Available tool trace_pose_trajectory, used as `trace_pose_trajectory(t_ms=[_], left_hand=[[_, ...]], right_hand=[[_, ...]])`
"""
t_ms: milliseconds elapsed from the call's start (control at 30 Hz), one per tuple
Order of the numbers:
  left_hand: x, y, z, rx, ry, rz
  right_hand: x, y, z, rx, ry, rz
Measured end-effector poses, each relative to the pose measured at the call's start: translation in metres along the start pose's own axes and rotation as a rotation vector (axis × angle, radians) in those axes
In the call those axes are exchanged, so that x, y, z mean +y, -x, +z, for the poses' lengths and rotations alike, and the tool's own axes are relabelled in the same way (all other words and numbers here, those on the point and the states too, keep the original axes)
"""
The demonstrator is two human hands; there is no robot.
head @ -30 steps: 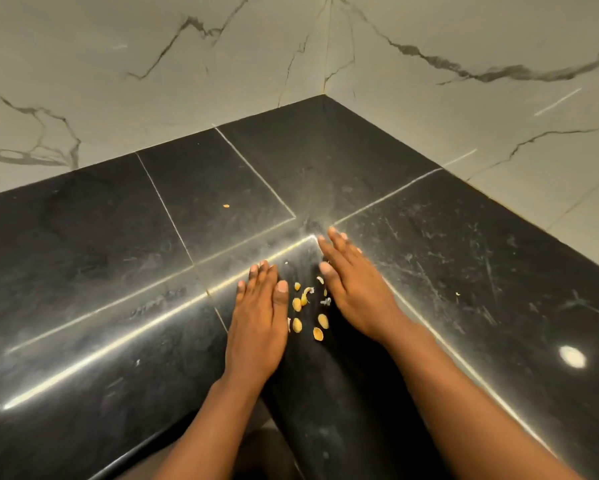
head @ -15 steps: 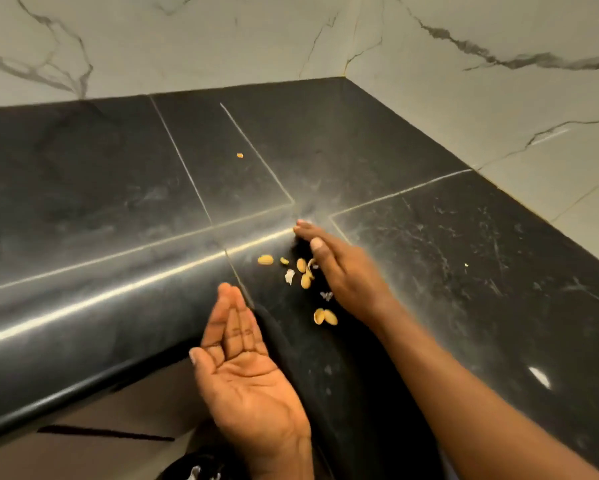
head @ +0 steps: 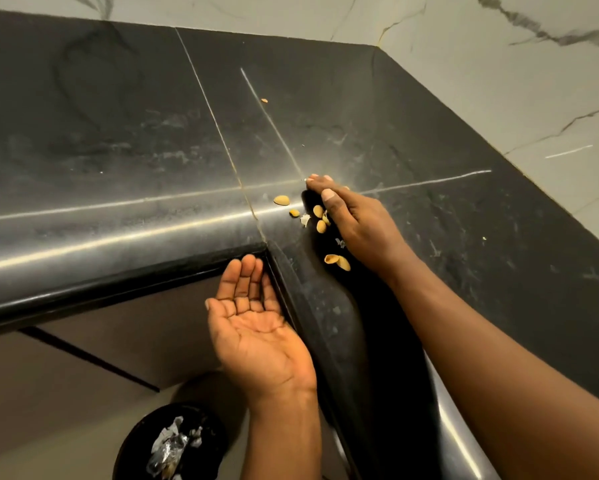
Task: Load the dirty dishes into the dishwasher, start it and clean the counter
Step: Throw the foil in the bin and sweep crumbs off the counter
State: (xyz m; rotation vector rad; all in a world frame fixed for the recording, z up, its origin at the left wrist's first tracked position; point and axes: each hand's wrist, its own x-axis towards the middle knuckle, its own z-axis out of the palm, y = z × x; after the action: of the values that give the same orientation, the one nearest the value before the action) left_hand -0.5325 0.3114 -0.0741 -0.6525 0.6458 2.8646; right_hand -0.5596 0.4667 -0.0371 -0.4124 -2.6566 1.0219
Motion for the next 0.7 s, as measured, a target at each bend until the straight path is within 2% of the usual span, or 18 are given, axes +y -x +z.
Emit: trace_pose_trajectory(t_ms=[200,367,533,700], left_hand=[[0.000,0.004,0.000,-0.053,-0.031,-0.016],[0.002,0.004,0.001,-0.070,-0.089,0.016],[0.002,0.003,-0.001,-0.085,-0.093,0.013],[0.007,-0.003,0.001,-0.047,-0.088,-0.038]], right_hand=[[0.000,-0.002,0.004,-0.114,0.175,-0.063],[-0.004,0.003,0.008,-0.134,0.209,-0.071],[-0.020,0.029,0.025,-0.017,0.240,0.004],[-0.061,0.076,0.051,0.153,0.126,0.174]])
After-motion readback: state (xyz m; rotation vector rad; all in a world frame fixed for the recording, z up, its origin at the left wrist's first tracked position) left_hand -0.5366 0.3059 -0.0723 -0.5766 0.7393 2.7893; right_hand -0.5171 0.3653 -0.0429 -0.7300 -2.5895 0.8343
